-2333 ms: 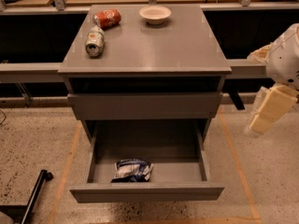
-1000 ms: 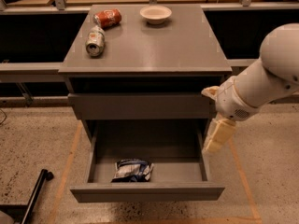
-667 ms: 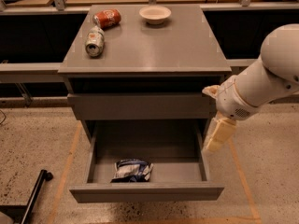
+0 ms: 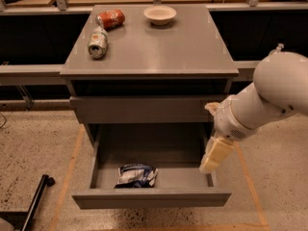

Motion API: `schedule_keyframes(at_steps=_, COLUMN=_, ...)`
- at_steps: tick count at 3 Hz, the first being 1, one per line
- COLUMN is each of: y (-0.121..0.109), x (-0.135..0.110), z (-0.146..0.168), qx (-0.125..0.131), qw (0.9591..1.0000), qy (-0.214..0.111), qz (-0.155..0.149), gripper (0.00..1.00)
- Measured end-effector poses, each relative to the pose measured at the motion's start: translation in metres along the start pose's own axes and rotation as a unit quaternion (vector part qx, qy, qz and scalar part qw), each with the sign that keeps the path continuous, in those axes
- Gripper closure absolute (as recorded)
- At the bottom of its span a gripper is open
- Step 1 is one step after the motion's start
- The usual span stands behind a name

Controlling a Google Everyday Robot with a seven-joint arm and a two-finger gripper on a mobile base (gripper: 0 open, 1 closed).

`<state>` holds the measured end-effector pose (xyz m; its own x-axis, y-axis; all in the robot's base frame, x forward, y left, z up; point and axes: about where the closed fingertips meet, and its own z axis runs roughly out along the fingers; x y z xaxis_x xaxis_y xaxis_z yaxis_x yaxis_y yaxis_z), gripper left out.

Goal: Pick blue chip bag from middle drawer and place on counter

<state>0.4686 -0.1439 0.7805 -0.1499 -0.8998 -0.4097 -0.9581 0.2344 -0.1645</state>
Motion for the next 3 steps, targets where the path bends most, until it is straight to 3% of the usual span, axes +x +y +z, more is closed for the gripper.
schedule_keyframes(at_steps=2, y=0.012, x=0.015, z=0.082, qx=0.004, qw=0.9989, qy=-0.037, qz=0.027, gripper=0.00)
schedule_keyframes(at_steps=3, y=0.007, x=0.014, z=0.085, qx=0.014, qw=0.9986, qy=-0.042, qz=0.029, gripper=0.00)
